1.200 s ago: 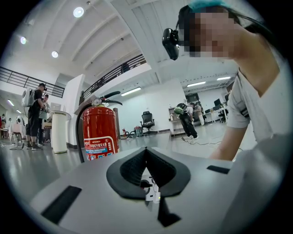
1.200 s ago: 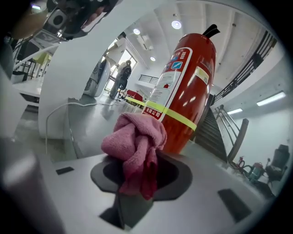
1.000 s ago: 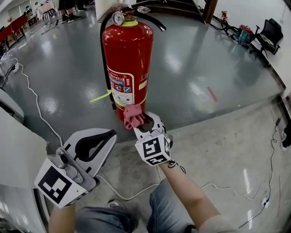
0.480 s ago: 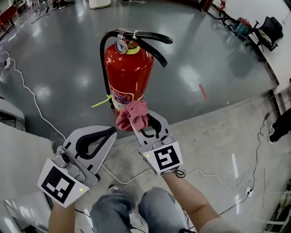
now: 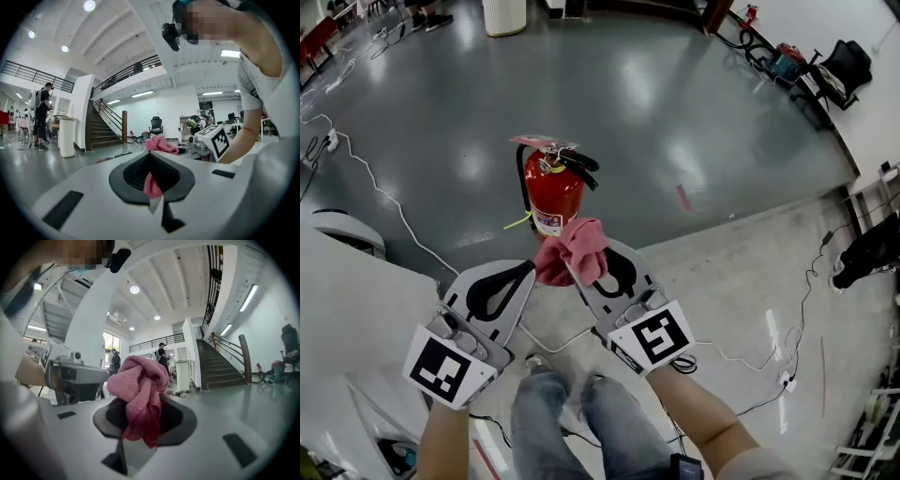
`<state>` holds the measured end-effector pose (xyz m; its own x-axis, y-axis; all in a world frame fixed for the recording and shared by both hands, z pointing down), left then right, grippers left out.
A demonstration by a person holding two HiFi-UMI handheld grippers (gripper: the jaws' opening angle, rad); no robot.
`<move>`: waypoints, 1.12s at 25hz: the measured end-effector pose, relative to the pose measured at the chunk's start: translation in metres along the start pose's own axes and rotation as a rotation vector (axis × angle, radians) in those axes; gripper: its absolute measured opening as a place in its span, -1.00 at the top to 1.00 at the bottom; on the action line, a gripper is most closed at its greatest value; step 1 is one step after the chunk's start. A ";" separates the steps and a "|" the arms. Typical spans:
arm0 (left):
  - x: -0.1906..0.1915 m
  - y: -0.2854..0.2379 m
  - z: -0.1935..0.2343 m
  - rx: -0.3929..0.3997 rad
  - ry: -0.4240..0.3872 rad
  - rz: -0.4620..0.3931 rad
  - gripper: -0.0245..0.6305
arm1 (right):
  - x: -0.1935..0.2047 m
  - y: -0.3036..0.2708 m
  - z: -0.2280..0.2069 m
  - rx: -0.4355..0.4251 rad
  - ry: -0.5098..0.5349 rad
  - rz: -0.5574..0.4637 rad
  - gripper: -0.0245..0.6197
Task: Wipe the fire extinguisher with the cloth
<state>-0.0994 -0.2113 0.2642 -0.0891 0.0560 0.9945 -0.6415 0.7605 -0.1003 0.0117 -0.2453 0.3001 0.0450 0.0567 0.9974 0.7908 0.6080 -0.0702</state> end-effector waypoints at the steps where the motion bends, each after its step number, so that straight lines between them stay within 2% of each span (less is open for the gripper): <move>1: -0.017 0.006 -0.002 -0.008 0.018 -0.012 0.90 | -0.019 0.007 0.005 -0.012 -0.010 0.002 0.50; 4: -0.065 0.021 -0.015 -0.020 0.063 -0.024 0.90 | -0.072 0.031 0.019 -0.042 -0.020 0.013 0.50; 8: -0.117 0.039 -0.051 -0.017 0.059 -0.028 0.90 | -0.129 0.073 0.036 -0.095 -0.013 0.003 0.50; 11: -0.140 0.053 -0.070 -0.019 0.051 -0.030 0.90 | -0.157 0.094 0.052 -0.124 -0.008 -0.021 0.49; 19: -0.167 0.080 -0.098 -0.036 0.049 -0.050 0.90 | -0.178 0.120 0.076 -0.152 -0.069 -0.047 0.48; 28: -0.191 0.089 -0.100 -0.060 0.037 -0.080 0.90 | -0.203 0.126 0.085 -0.167 -0.030 -0.063 0.48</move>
<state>-0.0637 -0.0895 0.0686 -0.0100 0.0167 0.9998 -0.5986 0.8008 -0.0193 0.0507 -0.1126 0.0877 -0.0239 0.0475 0.9986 0.8822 0.4708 -0.0013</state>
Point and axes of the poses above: the fingertips, and each gripper's own axes: y backward along the fingers, z to its left, x out of its underside, the point moved 4 cm from there along y, backward along the fingers, and after that the axes turned 6 degrees about -x, right-handed, at the moved point
